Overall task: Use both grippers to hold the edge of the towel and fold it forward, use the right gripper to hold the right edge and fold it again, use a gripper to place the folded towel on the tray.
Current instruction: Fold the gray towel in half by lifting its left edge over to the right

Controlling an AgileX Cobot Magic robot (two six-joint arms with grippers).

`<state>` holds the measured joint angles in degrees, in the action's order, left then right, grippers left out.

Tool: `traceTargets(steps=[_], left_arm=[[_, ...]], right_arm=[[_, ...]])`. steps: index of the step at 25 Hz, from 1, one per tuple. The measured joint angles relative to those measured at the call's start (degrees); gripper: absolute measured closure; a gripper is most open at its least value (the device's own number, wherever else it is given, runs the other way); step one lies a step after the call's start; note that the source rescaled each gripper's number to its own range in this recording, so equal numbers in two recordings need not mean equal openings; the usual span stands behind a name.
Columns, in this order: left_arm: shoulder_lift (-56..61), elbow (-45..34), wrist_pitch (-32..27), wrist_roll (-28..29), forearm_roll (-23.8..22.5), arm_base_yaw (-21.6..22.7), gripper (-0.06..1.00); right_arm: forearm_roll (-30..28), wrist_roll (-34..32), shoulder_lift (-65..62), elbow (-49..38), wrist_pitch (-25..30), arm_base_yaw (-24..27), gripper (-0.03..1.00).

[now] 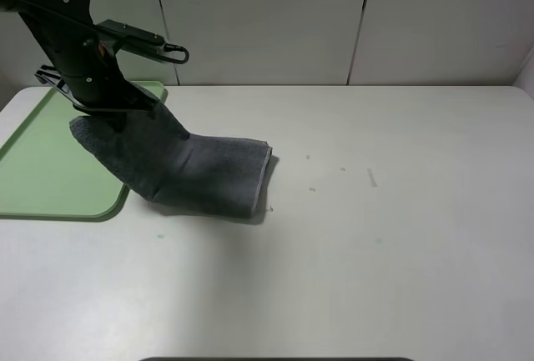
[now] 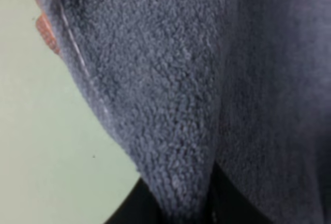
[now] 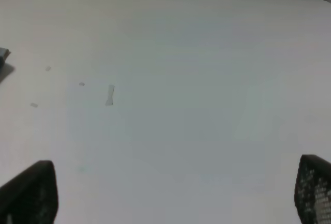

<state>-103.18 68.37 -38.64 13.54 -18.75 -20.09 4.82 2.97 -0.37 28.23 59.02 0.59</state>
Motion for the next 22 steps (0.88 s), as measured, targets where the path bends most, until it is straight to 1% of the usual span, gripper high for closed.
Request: traceTargets(steps=[9,18,22], left_arm=[[0.0,2.6,-0.1,0.0,1.3,-6.2,0.87],[0.0,2.7,0.1,0.0,2.5,-13.4,0.87],[0.0,2.7,0.1,0.0,4.4,-15.8,0.87]], right_arm=[[0.0,0.0,0.0,0.0,0.0,0.0,-0.03],[0.0,0.0,0.0,0.0,0.0,0.0,-0.03],[0.0,0.0,0.0,0.0,0.0,0.0,-0.03]])
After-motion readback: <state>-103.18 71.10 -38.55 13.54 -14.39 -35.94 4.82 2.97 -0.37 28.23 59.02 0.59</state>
